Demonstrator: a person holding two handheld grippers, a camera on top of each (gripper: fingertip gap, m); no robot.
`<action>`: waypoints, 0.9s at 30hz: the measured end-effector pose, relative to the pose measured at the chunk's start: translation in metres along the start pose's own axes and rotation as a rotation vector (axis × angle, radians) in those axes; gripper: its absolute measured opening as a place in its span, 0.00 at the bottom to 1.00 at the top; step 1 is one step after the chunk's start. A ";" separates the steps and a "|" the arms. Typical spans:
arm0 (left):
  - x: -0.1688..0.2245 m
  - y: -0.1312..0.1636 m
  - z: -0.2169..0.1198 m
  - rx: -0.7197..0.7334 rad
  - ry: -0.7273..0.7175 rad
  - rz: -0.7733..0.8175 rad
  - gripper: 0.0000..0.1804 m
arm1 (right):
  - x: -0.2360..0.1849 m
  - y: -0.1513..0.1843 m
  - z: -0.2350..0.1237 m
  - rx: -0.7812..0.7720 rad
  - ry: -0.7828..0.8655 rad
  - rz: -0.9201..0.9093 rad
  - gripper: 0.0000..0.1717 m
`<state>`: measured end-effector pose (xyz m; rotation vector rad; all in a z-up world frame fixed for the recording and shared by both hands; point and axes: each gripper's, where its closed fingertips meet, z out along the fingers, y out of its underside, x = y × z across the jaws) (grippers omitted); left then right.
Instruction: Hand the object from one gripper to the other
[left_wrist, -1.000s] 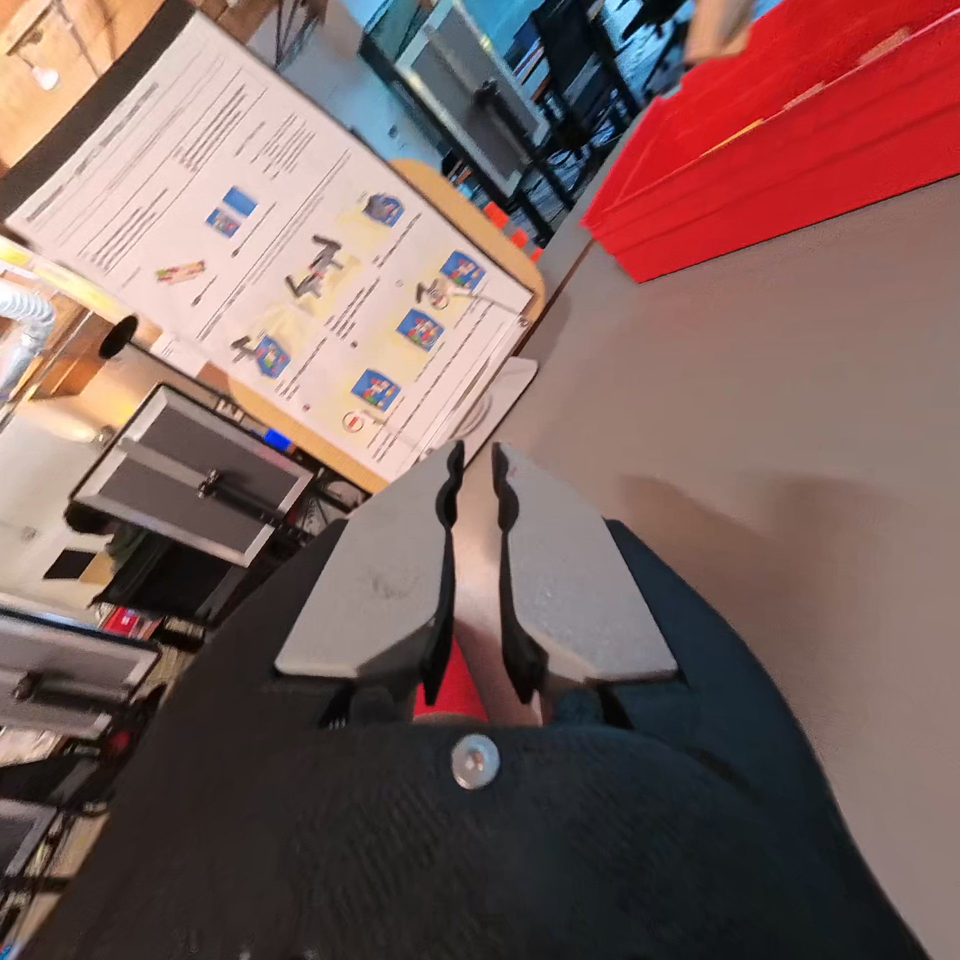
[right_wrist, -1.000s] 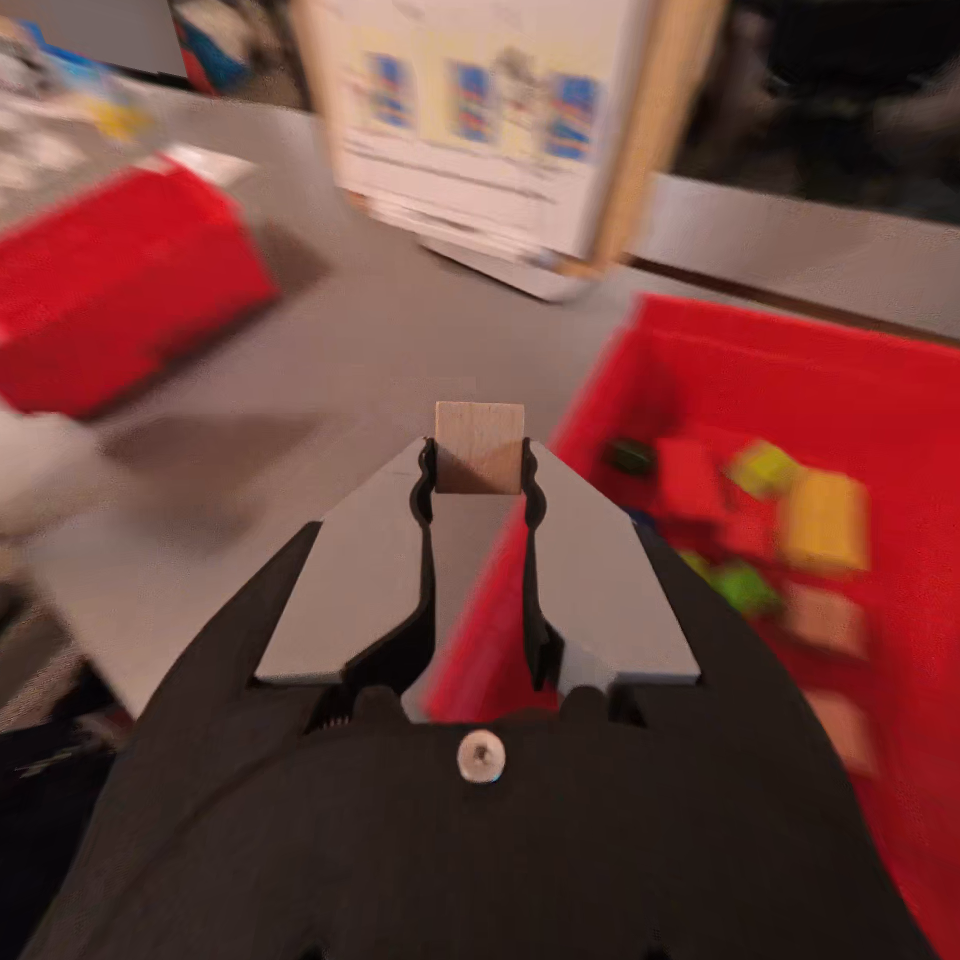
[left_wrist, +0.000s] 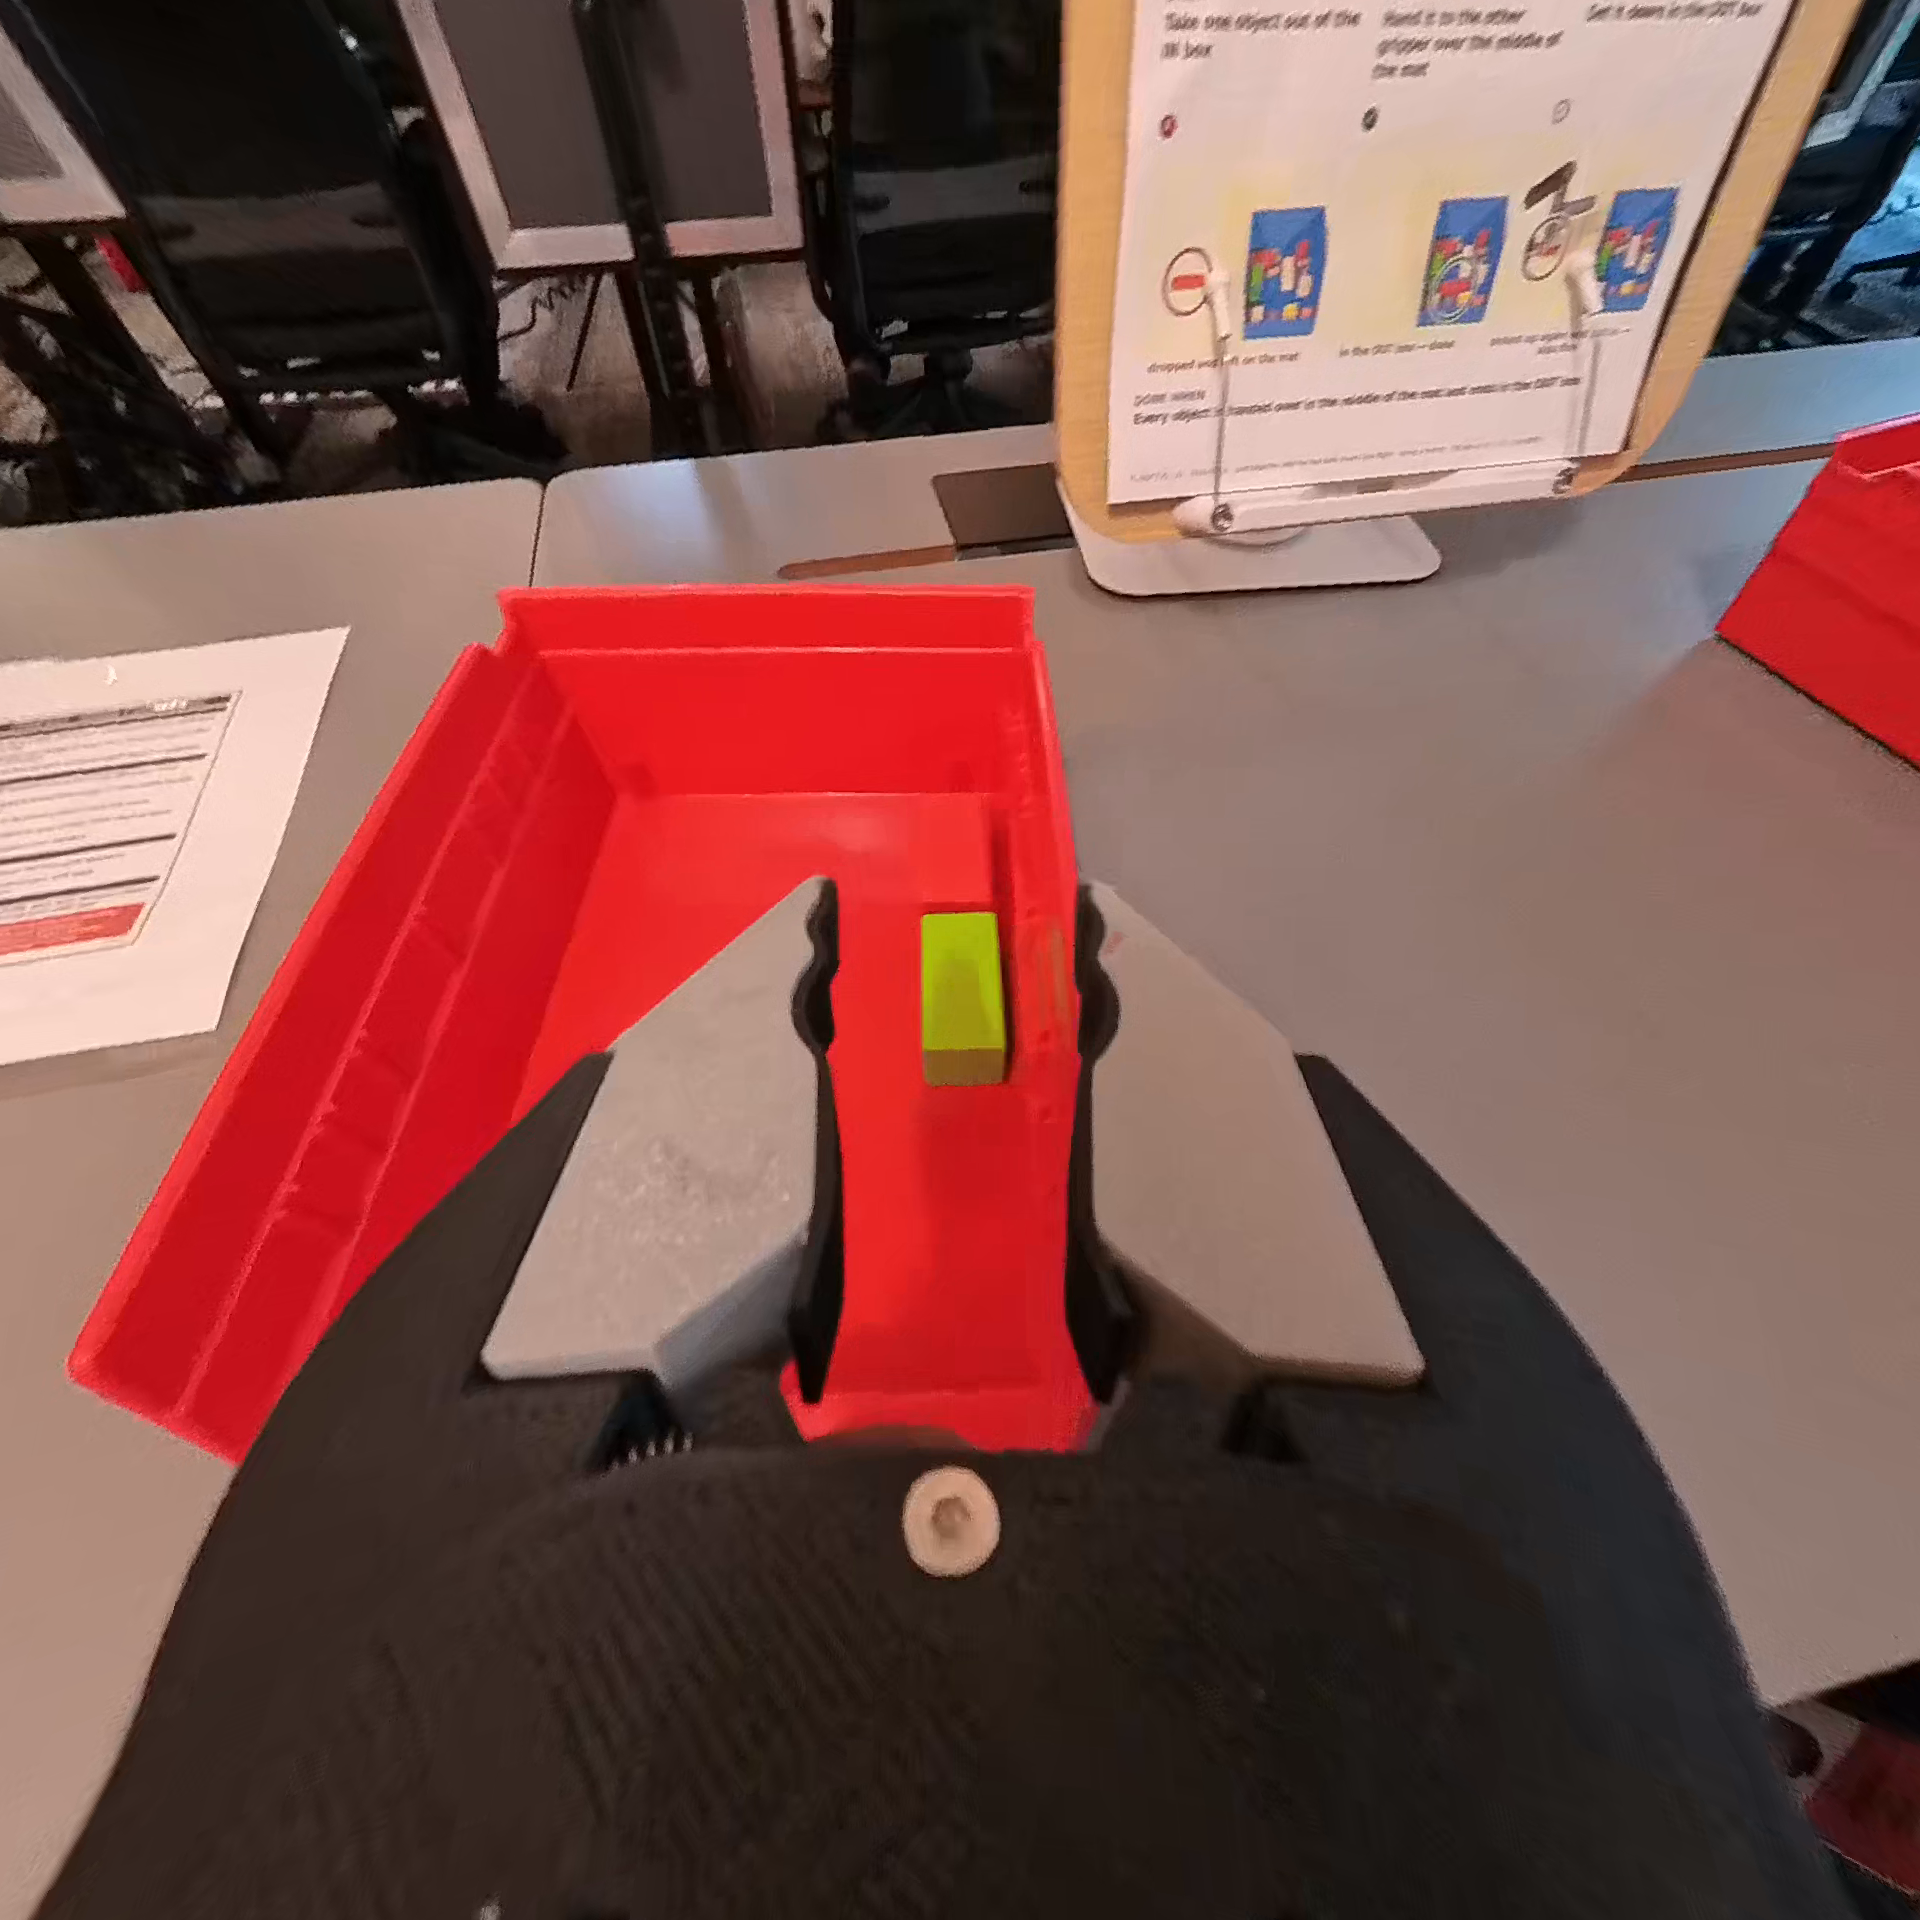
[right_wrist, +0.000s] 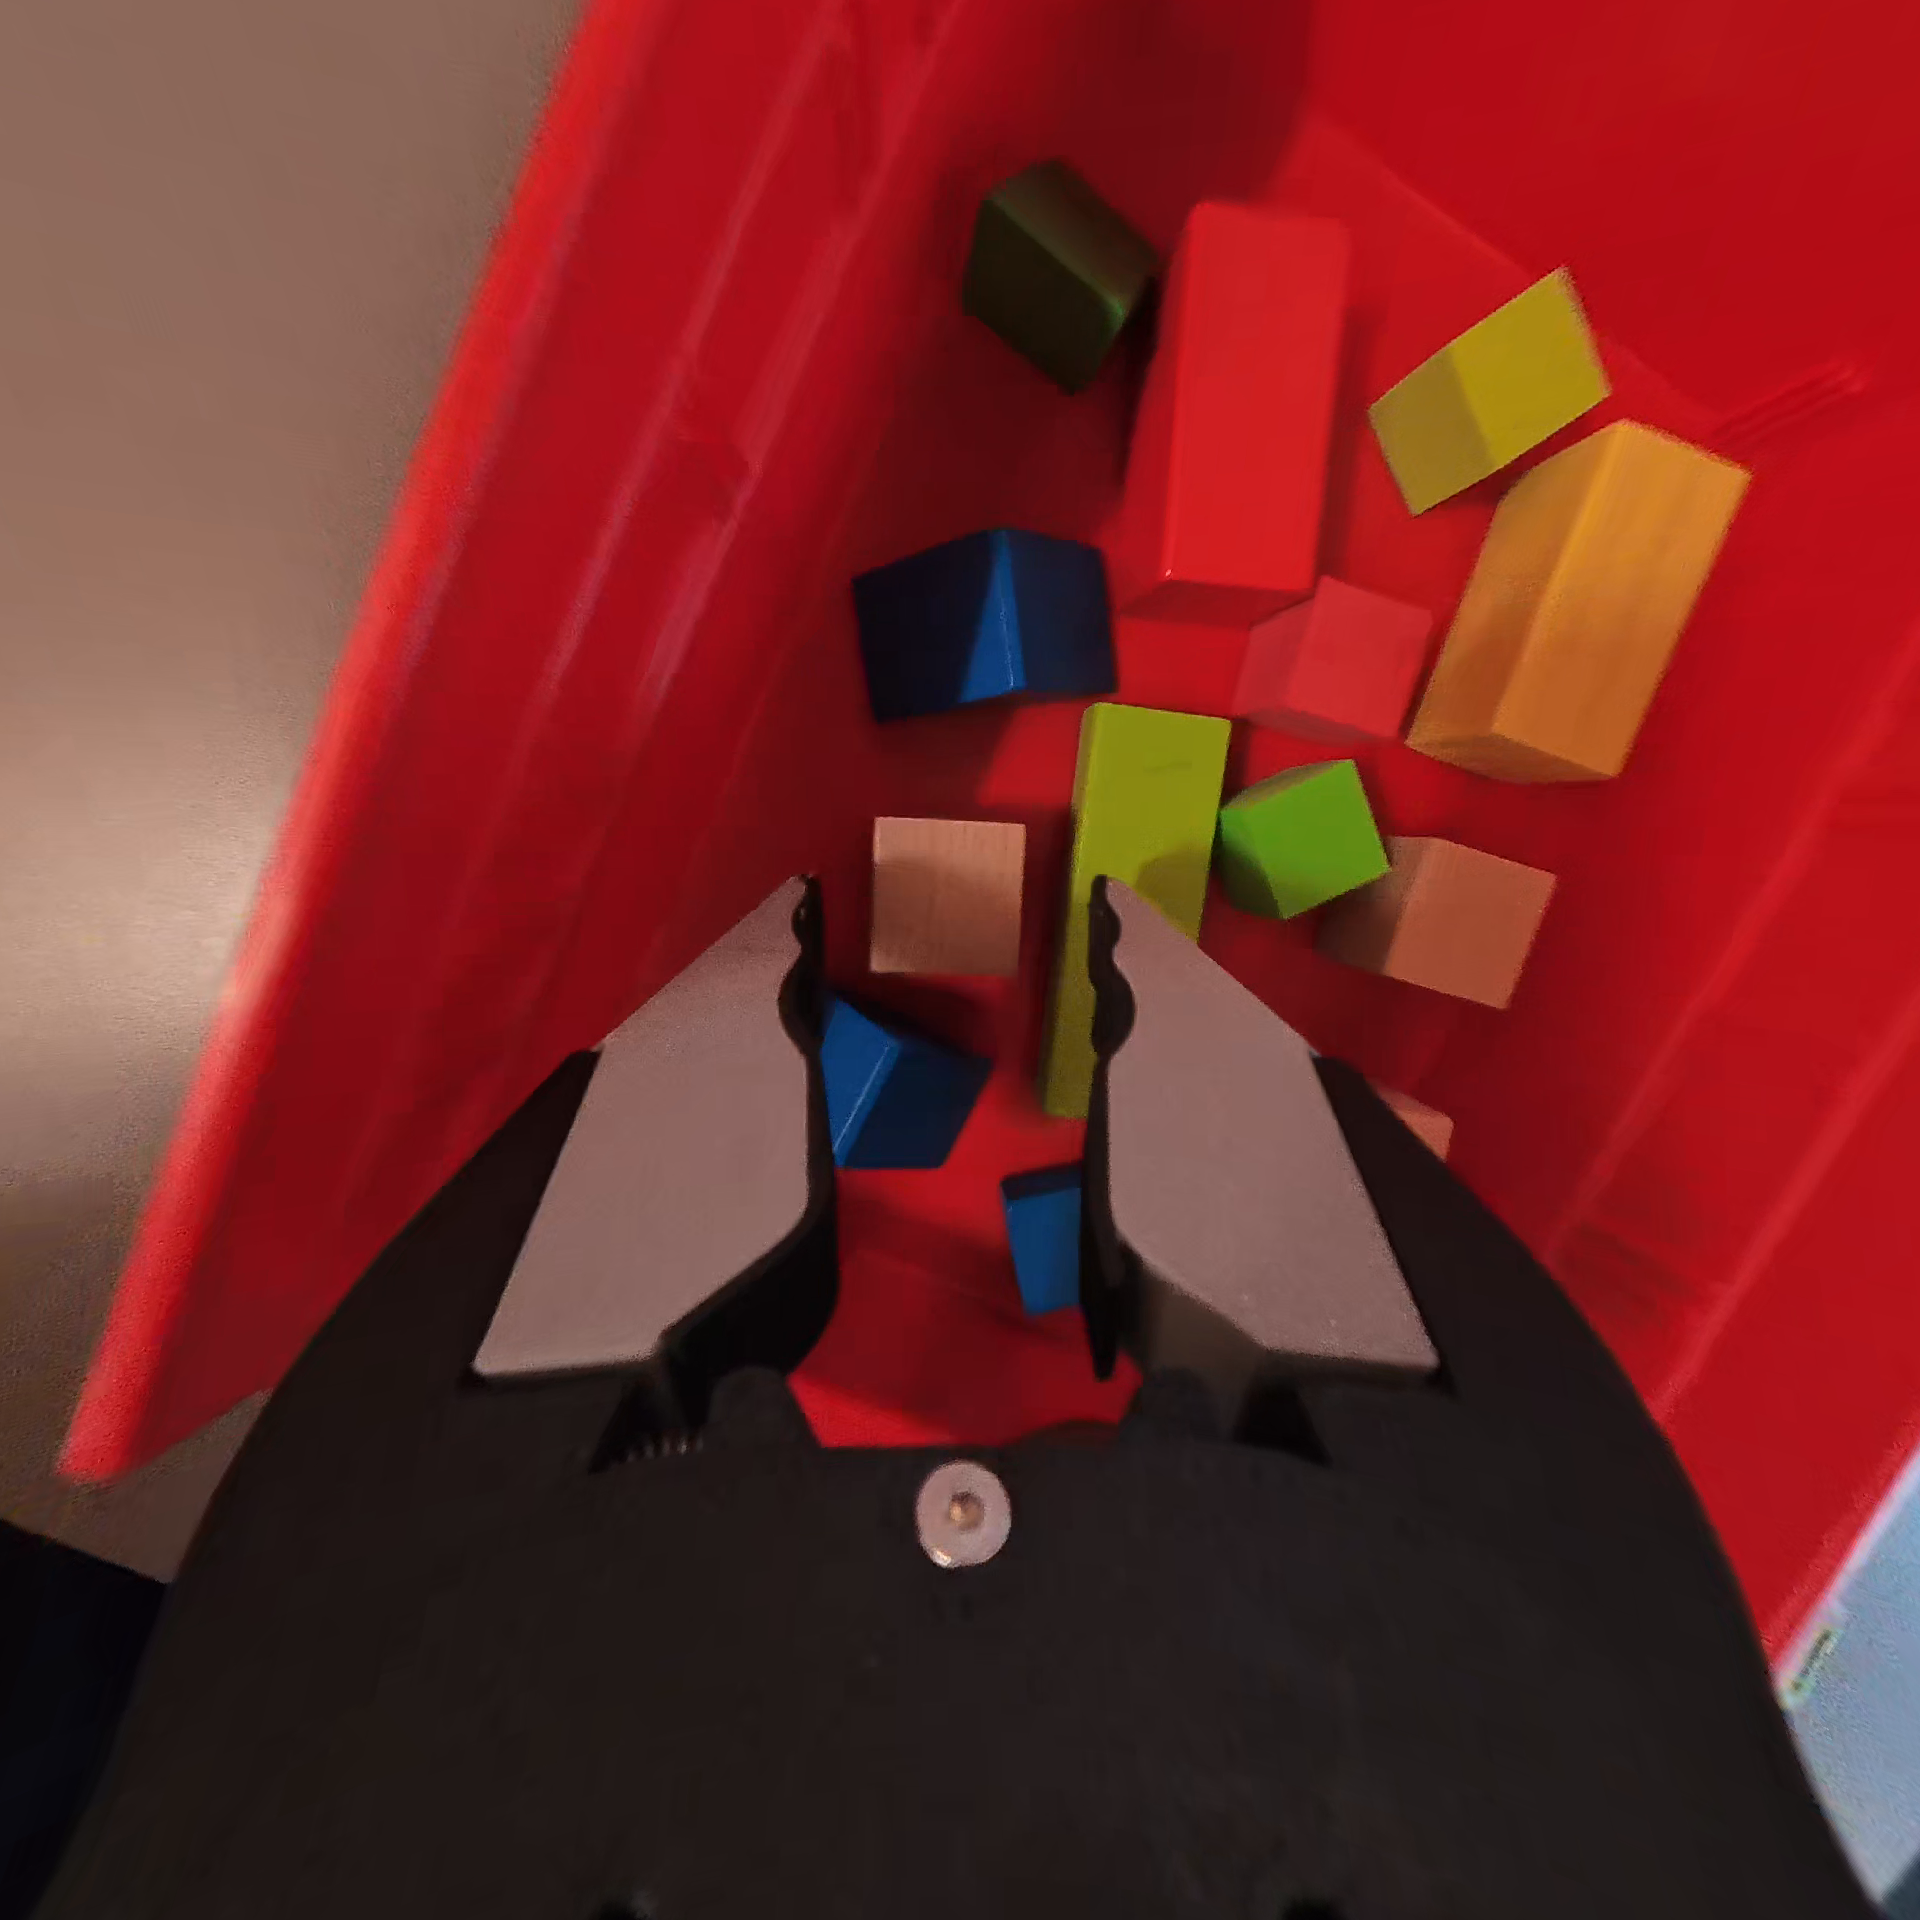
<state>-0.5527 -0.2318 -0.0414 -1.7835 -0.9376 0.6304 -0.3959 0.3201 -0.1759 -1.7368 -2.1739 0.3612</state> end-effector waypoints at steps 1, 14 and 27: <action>-0.005 0.004 0.001 -0.010 -0.007 -0.012 0.23 | -0.002 -0.004 -0.009 0.045 -0.002 0.011 0.28; 0.001 0.081 0.032 -0.331 0.239 -0.048 0.21 | -0.047 -0.048 -0.104 0.521 -0.065 0.155 0.28; -0.013 0.048 0.057 -0.194 0.124 -0.145 0.25 | -0.091 -0.079 -0.104 0.496 0.000 -0.007 0.28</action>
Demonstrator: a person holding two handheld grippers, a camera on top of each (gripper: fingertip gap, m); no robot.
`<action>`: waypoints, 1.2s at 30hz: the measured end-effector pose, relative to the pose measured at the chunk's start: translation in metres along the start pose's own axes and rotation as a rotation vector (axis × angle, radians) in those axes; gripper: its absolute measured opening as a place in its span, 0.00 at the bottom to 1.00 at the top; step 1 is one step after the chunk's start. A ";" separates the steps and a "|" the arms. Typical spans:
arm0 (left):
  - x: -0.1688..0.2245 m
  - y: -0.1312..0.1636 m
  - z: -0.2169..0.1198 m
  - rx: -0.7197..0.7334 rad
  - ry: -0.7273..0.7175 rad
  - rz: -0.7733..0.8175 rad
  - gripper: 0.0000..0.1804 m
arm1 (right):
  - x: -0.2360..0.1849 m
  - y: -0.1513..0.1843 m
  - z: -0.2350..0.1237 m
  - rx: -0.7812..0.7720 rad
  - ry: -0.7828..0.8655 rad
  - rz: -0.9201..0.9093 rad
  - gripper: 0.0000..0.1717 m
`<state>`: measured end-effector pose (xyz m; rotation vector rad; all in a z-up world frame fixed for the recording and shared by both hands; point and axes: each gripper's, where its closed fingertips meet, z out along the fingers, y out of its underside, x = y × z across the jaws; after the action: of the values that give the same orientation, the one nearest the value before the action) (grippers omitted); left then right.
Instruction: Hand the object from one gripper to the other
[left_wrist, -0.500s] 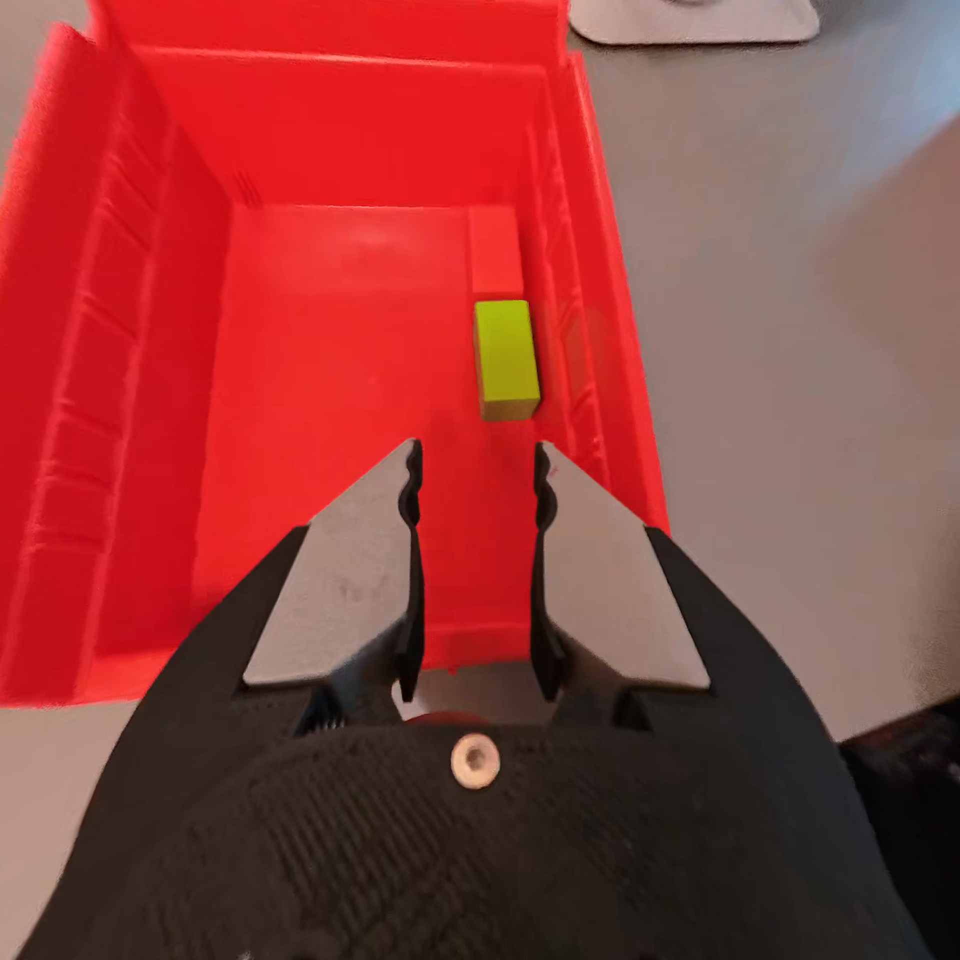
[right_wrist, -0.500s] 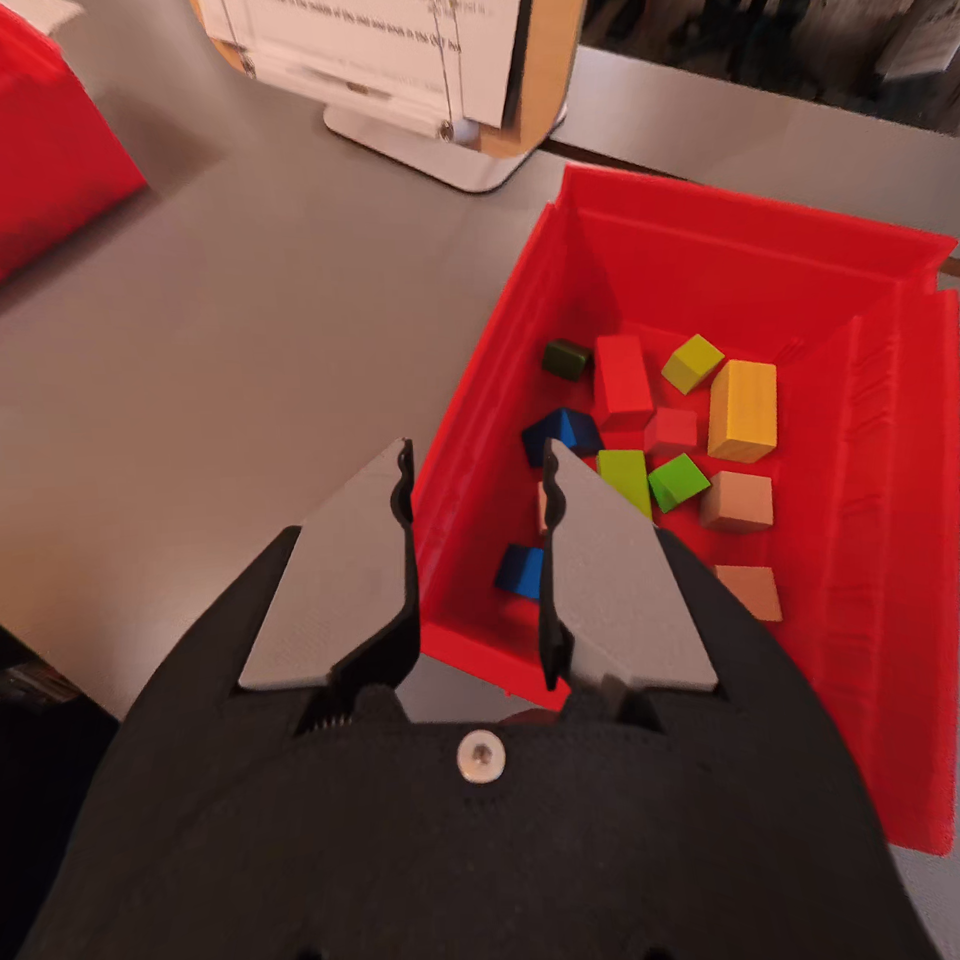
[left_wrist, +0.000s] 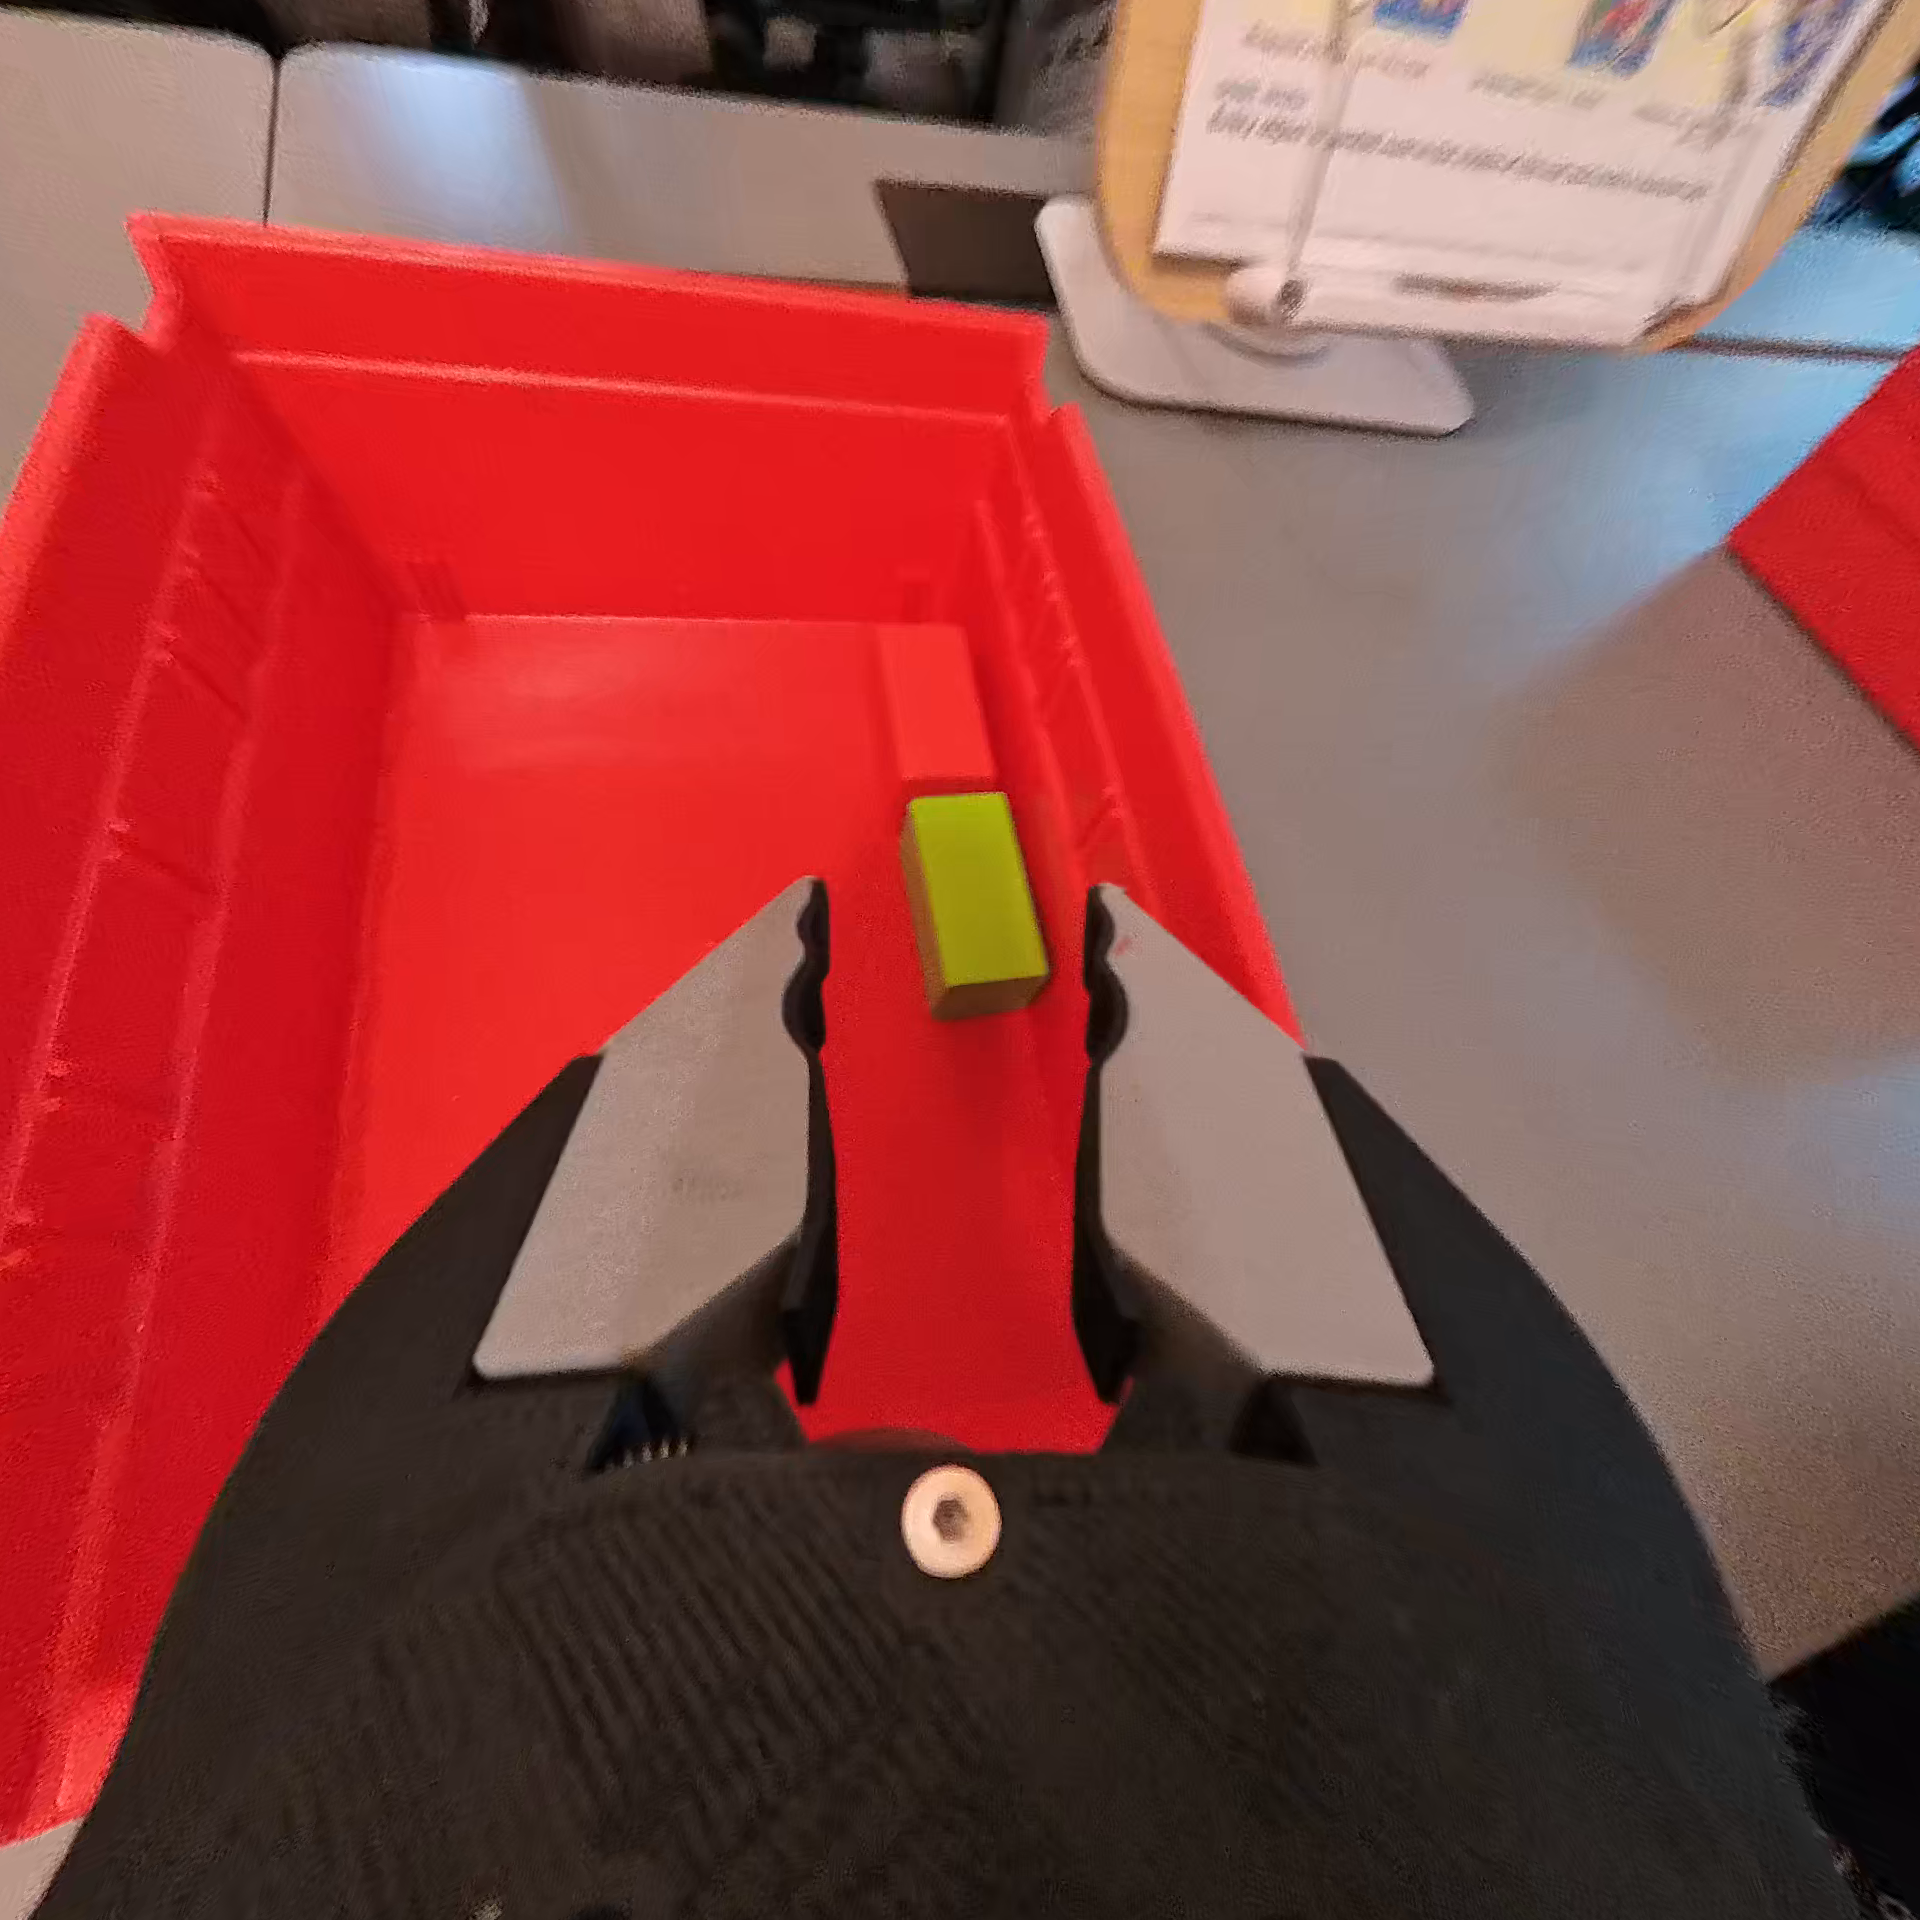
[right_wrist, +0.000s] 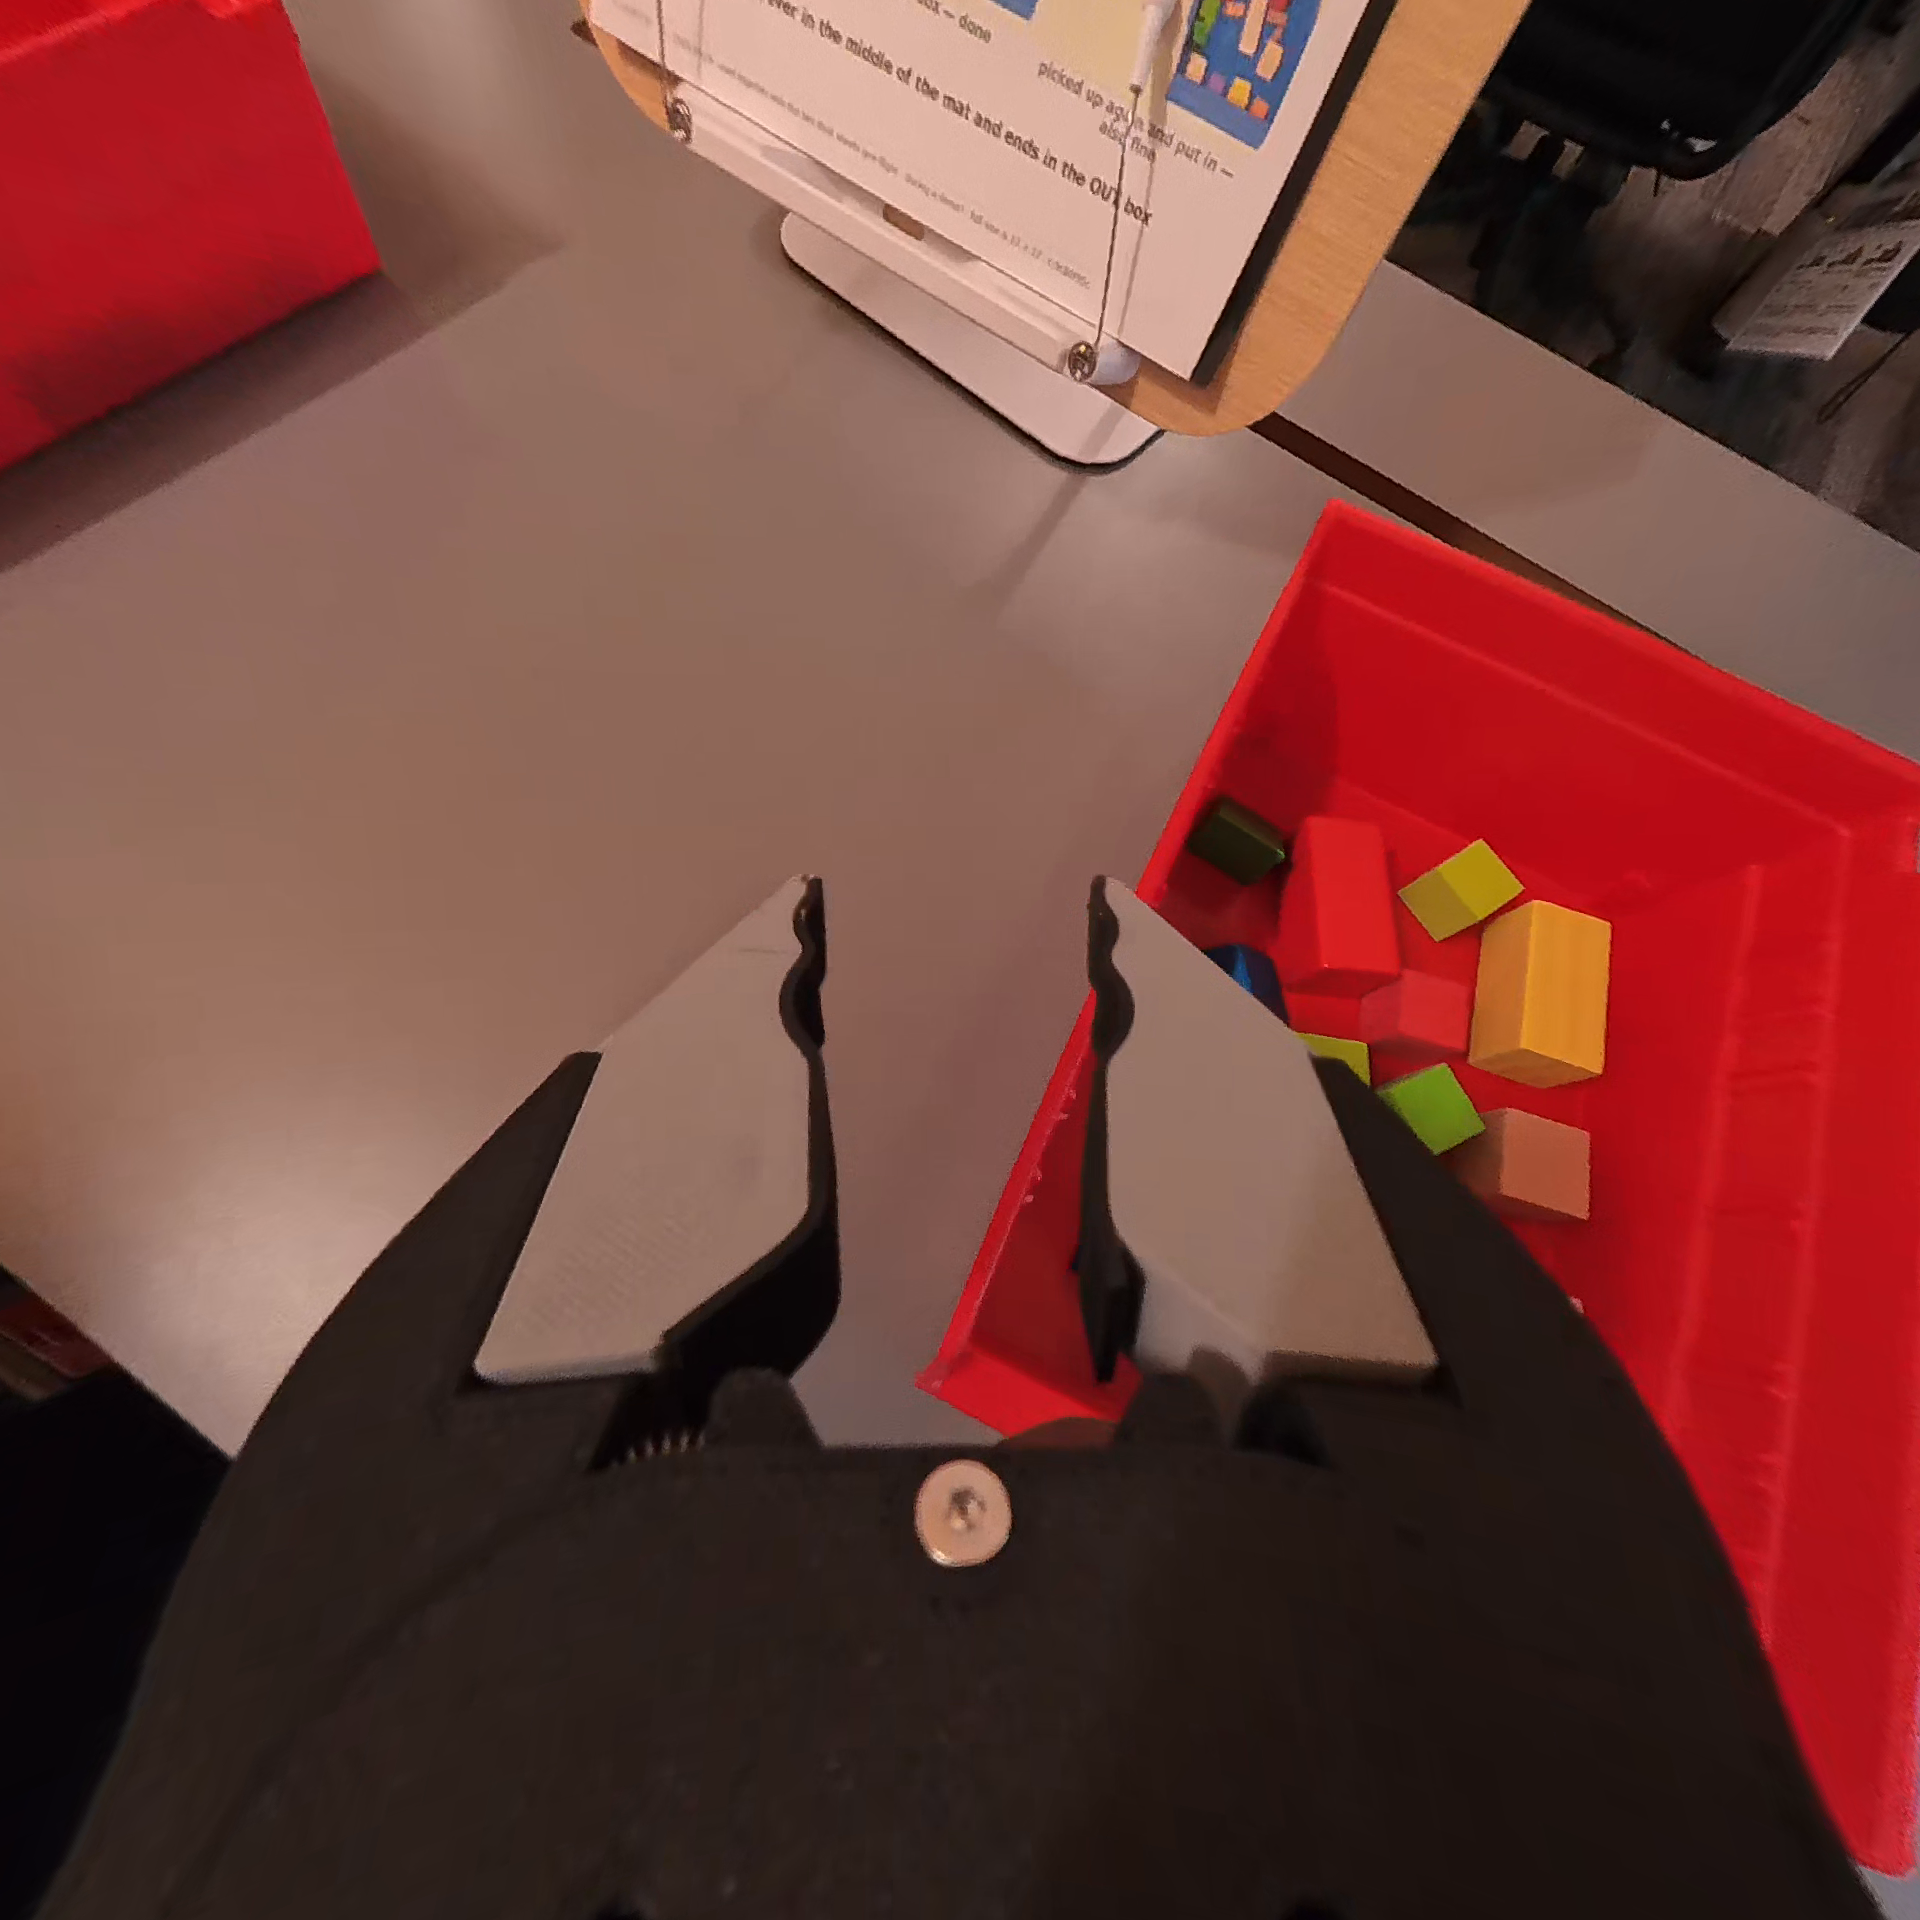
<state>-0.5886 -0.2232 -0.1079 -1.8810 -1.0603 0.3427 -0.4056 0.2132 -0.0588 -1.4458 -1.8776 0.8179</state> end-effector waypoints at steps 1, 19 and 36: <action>-0.005 0.006 0.008 -0.043 -0.019 -0.003 0.26 | -0.001 -0.002 -0.002 0.015 -0.006 0.003 0.28; -0.031 0.045 0.078 -0.470 -0.042 -0.080 0.45 | 0.019 0.035 -0.035 0.127 -0.104 0.123 0.32; -0.053 0.048 0.075 -0.568 -0.068 0.285 0.18 | 0.008 0.046 -0.048 0.156 -0.153 0.126 0.31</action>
<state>-0.6405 -0.2312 -0.1975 -2.5567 -1.0013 0.2868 -0.3427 0.2356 -0.0645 -1.4502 -1.8011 1.1380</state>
